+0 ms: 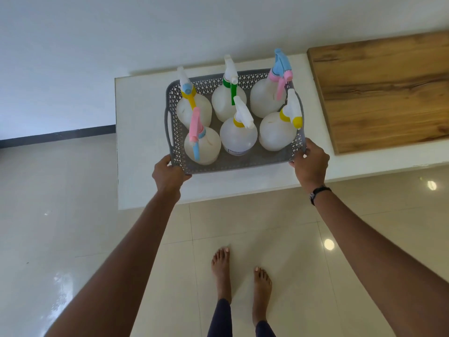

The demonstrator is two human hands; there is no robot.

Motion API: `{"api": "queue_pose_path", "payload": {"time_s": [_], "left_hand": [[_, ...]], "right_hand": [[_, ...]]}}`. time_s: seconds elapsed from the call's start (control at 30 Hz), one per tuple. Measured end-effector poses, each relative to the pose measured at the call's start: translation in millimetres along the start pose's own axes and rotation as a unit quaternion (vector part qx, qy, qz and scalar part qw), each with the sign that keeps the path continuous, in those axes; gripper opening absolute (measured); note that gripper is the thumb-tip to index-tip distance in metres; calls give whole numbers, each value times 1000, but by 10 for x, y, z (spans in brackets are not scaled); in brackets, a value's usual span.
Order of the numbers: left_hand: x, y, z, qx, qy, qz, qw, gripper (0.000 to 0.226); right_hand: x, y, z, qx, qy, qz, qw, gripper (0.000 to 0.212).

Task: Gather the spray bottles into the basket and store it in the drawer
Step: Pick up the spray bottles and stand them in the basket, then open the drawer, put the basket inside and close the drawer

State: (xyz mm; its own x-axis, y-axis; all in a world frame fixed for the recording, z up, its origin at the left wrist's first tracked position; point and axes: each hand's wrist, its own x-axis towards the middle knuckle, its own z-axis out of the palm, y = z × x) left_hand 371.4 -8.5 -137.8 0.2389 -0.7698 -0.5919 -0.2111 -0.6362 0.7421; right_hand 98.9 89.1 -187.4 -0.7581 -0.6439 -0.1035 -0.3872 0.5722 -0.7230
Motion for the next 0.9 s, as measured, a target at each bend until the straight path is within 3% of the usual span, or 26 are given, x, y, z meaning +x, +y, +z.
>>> {"api": "queue_pose_path", "payload": {"time_s": [0.33, 0.47, 0.57, 0.67, 0.73, 0.9], "left_hand": [[317, 178, 30, -3, 12, 2, 1000, 48], [264, 50, -23, 6, 5, 15, 1000, 39], [123, -167, -74, 14, 44, 66, 997, 31], [-94, -476, -170, 14, 118, 114, 986, 20], [-252, -727, -254, 31, 136, 131, 982, 16], [-500, -1313, -386, 62, 95, 113, 987, 14]], "right_hand": [[325, -177, 245, -21, 4, -16, 1000, 15], [250, -191, 172, 24, -16, -1, 1000, 13], [25, -162, 95, 63, -7, 11, 998, 24], [-379, -4, -17, 58, 12, -34, 998, 23], [-653, 162, -72, 44, -9, -76, 996, 21], [-1187, 476, -32, -8, -131, -134, 982, 22]]}}
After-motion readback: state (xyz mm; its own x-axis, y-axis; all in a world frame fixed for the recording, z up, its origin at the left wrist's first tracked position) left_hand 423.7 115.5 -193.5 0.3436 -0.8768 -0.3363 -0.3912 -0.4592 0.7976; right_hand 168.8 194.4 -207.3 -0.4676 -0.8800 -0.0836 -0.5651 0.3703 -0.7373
